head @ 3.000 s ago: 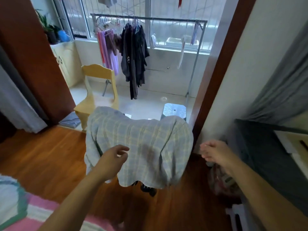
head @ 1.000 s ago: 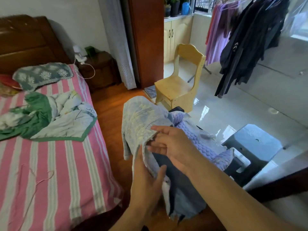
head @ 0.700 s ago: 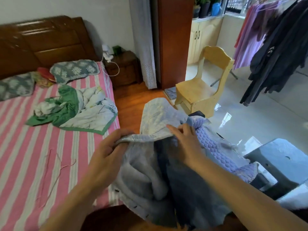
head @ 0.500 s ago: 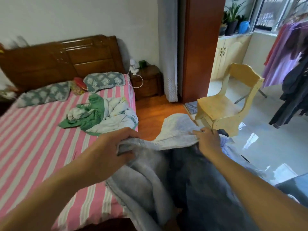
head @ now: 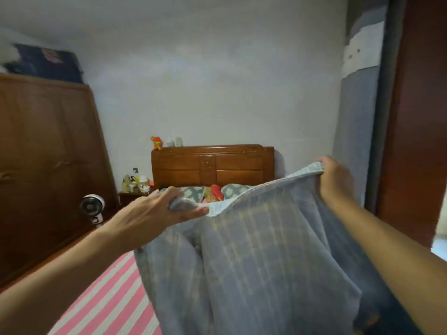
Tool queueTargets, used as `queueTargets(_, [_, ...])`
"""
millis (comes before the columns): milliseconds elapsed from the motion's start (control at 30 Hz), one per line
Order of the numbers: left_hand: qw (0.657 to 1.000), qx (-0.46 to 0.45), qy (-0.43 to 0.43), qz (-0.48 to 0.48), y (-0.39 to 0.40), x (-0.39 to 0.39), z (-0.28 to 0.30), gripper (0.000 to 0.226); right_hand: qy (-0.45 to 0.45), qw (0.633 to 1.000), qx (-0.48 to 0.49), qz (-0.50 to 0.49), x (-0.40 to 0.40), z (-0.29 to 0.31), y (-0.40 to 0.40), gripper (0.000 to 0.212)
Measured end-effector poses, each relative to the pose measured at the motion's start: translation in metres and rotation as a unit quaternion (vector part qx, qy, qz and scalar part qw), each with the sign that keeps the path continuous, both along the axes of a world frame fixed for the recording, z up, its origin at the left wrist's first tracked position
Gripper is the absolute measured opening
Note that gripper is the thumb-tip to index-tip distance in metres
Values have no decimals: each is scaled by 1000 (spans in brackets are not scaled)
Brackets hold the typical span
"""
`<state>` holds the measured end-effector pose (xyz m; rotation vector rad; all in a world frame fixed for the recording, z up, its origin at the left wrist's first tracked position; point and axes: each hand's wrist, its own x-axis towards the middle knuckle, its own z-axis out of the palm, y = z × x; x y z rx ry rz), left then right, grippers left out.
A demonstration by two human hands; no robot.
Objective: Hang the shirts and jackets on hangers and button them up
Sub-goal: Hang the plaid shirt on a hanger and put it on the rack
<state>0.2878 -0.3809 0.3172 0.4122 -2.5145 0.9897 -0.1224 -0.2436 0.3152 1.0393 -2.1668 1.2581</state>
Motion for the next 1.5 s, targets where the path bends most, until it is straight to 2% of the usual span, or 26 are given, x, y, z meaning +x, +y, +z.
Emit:
queueTargets(100, [997,-72,31,2,-60,75,23,123,-15,999,-23,27,67,17,-75,25])
queueTargets(133, [994,-98,38,-6,-76,98,30,110,-32,999,-27,29,89,25,-96,28])
queueTargets(200, [990,-121,70,14,-92,136,44,52,-58,997,-47,34,125,45,-134,33])
queueTargets(233, [989,-99,105,26,-98,152,54,37,-62,996,-54,41,140,56,-151,32])
queueTargets(300, [977,-34,202,67,-115,183,74,28,-49,995,-59,67,172,76,-180,27])
queueTargets(333, [976,-23,189,108,-127,201,81,19,-26,995,-52,82,190,83,-194,24])
queueTargets(400, [977,-41,136,161,-161,244,88,39,54,993,-12,105,230,86,-222,22])
queueTargets(500, [952,29,144,269,-187,305,80,76,121,977,59,165,297,71,-268,27])
queueTargets(533, [937,44,147,315,-186,317,75,81,127,971,78,188,319,65,-283,27])
queueTargets(633, [879,63,148,448,-195,363,58,69,104,948,108,282,390,51,-320,23])
queueTargets(733, [823,60,189,533,-200,413,56,70,32,916,112,384,451,46,-349,19])
queueTargets(800, [808,37,183,558,-201,447,56,72,-24,889,112,444,484,46,-368,18])
queueTargets(867, [791,12,163,589,-202,478,55,73,-91,851,116,504,513,46,-384,24])
queueTargets(933, [765,6,144,627,-208,507,52,71,-181,794,120,567,542,44,-404,28])
queueTargets(1033, [709,50,139,689,-226,539,39,71,-354,660,122,652,587,39,-436,22])
queueTargets(1100, [678,90,177,708,-242,551,29,73,-385,624,116,670,614,35,-466,21])
queueTargets(1233, [619,189,355,675,-276,550,18,69,-466,624,110,618,663,7,-534,18])
queueTargets(1300, [588,247,451,625,-293,543,-1,67,-558,560,149,594,670,-19,-555,20])
queueTargets(1367, [566,311,504,574,-305,534,-23,71,-629,474,154,596,666,-43,-560,21])
queueTargets(1400, [558,333,527,549,-311,532,-33,74,-652,451,147,592,663,-53,-562,23])
queueTargets(1433, [549,346,546,531,-317,534,-45,74,-664,448,137,582,661,-63,-567,23])
queueTargets(1500, [544,352,562,514,-333,535,-63,71,-655,517,112,539,661,-83,-577,20])
